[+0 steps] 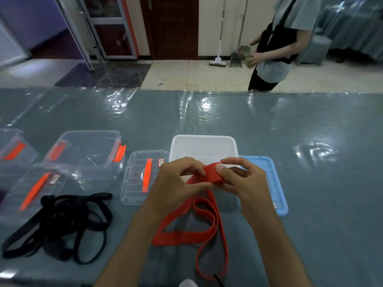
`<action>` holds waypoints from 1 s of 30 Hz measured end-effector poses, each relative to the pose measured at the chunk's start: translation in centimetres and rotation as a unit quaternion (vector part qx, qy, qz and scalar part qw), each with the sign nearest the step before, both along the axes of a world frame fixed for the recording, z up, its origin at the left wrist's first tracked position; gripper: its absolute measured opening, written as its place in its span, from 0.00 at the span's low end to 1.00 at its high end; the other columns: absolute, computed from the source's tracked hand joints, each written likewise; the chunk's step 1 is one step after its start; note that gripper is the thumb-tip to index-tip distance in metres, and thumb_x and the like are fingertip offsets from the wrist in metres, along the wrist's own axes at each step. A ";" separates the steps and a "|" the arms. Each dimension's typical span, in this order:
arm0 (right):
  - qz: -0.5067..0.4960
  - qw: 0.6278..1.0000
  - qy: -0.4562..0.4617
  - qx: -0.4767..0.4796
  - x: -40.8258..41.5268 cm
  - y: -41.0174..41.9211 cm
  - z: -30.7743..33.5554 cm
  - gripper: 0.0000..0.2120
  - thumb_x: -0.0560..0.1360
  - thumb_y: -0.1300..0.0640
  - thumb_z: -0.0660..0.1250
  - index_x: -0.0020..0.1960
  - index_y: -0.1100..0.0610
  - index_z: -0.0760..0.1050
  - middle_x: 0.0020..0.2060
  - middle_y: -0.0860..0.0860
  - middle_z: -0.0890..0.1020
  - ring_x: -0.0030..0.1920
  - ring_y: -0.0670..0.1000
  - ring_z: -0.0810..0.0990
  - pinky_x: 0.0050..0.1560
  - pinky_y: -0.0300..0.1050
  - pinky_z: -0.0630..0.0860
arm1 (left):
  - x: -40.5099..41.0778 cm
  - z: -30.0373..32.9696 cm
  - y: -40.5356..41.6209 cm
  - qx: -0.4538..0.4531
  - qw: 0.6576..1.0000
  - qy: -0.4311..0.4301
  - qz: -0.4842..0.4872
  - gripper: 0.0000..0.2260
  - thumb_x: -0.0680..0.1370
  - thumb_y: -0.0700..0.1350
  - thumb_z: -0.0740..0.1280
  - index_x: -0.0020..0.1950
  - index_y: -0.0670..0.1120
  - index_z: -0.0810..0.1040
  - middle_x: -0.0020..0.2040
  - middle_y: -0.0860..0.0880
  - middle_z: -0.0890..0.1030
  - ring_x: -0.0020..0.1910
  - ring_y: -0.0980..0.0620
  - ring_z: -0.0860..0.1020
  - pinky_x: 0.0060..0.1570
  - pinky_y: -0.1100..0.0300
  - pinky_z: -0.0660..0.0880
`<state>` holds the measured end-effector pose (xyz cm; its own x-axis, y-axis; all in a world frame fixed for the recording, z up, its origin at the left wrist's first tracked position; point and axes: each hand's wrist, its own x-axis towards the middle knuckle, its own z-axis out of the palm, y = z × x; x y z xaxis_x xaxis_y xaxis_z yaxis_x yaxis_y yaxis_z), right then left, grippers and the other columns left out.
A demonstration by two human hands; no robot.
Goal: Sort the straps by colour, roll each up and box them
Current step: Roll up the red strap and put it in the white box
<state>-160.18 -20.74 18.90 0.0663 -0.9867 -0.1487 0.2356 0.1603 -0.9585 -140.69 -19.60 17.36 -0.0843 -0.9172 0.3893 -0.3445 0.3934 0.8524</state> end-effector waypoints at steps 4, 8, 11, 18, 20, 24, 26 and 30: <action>0.002 0.999 0.032 -0.002 0.0 0.7 0.2 0.05 0.73 0.59 0.79 0.49 0.54 0.86 0.41 0.60 0.88 0.41 0.60 0.89 0.41 0.51 0.87 | -0.3 -0.7 0.9 -0.028 0.999 0.001 0.019 0.14 0.70 0.46 0.84 0.51 0.48 0.83 0.51 0.56 0.86 0.53 0.52 0.86 0.58 0.61 0.81; -0.029 0.999 -0.038 0.024 -0.1 1.2 0.6 0.10 0.68 0.54 0.80 0.49 0.53 0.86 0.41 0.61 0.88 0.39 0.57 0.89 0.39 0.45 0.85 | -1.5 -1.0 1.3 -0.043 0.998 0.035 0.034 0.13 0.72 0.46 0.83 0.51 0.45 0.83 0.54 0.55 0.87 0.55 0.53 0.86 0.59 0.62 0.81; -0.009 0.995 -0.094 0.043 0.2 1.6 0.5 0.13 0.69 0.54 0.78 0.52 0.56 0.86 0.44 0.64 0.88 0.41 0.58 0.89 0.41 0.45 0.85 | -1.9 -0.9 1.5 -0.117 0.991 -0.009 0.069 0.12 0.73 0.46 0.82 0.49 0.43 0.84 0.56 0.54 0.87 0.56 0.56 0.85 0.58 0.63 0.80; 0.039 0.987 -0.114 0.109 -0.1 1.8 -0.3 0.09 0.76 0.53 0.72 0.48 0.58 0.86 0.46 0.60 0.87 0.45 0.54 0.88 0.43 0.43 0.84 | -3.1 -1.1 1.1 -0.125 0.989 0.032 0.073 0.12 0.72 0.48 0.83 0.51 0.49 0.84 0.58 0.55 0.86 0.59 0.53 0.85 0.59 0.57 0.81; 0.023 0.986 -0.122 0.110 0.1 2.0 -0.4 0.10 0.74 0.52 0.73 0.48 0.58 0.88 0.44 0.59 0.88 0.41 0.50 0.88 0.41 0.40 0.83 | -3.9 -1.2 1.1 -0.088 0.989 0.093 0.069 0.12 0.72 0.49 0.83 0.52 0.54 0.84 0.58 0.56 0.86 0.59 0.50 0.86 0.59 0.54 0.83; 0.023 0.981 -0.145 0.124 0.4 2.1 -0.7 0.12 0.76 0.52 0.72 0.50 0.60 0.88 0.46 0.60 0.89 0.43 0.50 0.89 0.42 0.38 0.83 | -4.7 -1.9 1.1 -0.047 0.983 0.160 0.074 0.12 0.72 0.49 0.82 0.53 0.57 0.85 0.58 0.54 0.87 0.61 0.50 0.85 0.62 0.54 0.81; 0.026 0.978 -0.161 0.131 0.3 2.0 -0.8 0.13 0.76 0.53 0.72 0.52 0.62 0.88 0.49 0.61 0.88 0.46 0.52 0.89 0.44 0.39 0.83 | -4.6 -2.5 1.0 -0.037 0.982 0.172 0.063 0.12 0.72 0.49 0.82 0.53 0.53 0.86 0.61 0.53 0.87 0.64 0.49 0.84 0.64 0.55 0.80; 0.012 0.976 -0.166 0.137 0.2 1.7 -0.7 0.14 0.75 0.54 0.72 0.54 0.63 0.87 0.50 0.61 0.88 0.46 0.52 0.89 0.42 0.40 0.83 | -4.5 -3.3 0.9 -0.018 0.984 0.170 0.041 0.17 0.72 0.46 0.82 0.59 0.51 0.86 0.64 0.51 0.85 0.67 0.45 0.81 0.65 0.48 0.80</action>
